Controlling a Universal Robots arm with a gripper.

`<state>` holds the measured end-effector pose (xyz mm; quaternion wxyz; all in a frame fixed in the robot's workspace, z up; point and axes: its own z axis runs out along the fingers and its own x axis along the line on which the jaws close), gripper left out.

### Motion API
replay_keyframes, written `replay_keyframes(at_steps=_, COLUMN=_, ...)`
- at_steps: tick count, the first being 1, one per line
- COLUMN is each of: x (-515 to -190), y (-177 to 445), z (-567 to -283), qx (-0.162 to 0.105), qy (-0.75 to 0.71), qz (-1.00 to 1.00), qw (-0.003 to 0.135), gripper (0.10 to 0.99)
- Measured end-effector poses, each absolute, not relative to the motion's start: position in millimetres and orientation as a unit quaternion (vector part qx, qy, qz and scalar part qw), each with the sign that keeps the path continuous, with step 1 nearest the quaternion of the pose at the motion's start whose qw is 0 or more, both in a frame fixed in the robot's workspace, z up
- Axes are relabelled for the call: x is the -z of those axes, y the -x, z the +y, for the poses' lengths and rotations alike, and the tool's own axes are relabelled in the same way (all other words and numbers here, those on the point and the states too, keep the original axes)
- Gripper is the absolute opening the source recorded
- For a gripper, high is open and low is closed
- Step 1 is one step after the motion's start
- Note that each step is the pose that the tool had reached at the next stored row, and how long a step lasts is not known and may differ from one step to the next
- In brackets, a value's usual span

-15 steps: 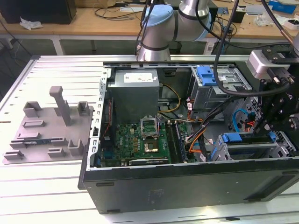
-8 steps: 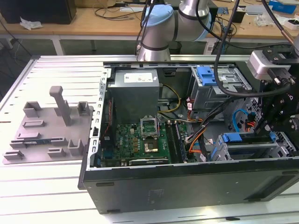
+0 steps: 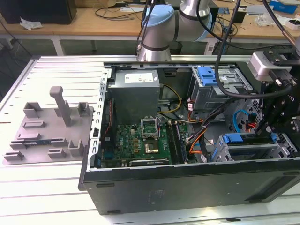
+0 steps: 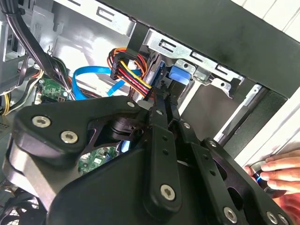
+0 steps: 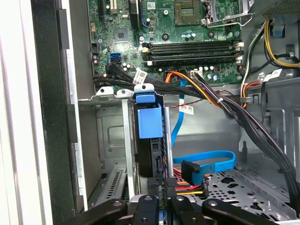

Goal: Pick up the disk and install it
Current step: 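Insert the first disk wire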

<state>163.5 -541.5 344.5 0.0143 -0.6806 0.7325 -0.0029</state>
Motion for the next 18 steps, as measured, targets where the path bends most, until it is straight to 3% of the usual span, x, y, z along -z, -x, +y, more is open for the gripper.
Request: replay_keyframes(at_steps=18, x=-341.6, y=-163.6, z=-541.5, qx=0.003, qy=0.681, qz=0.733, qw=0.014, gripper=0.165)
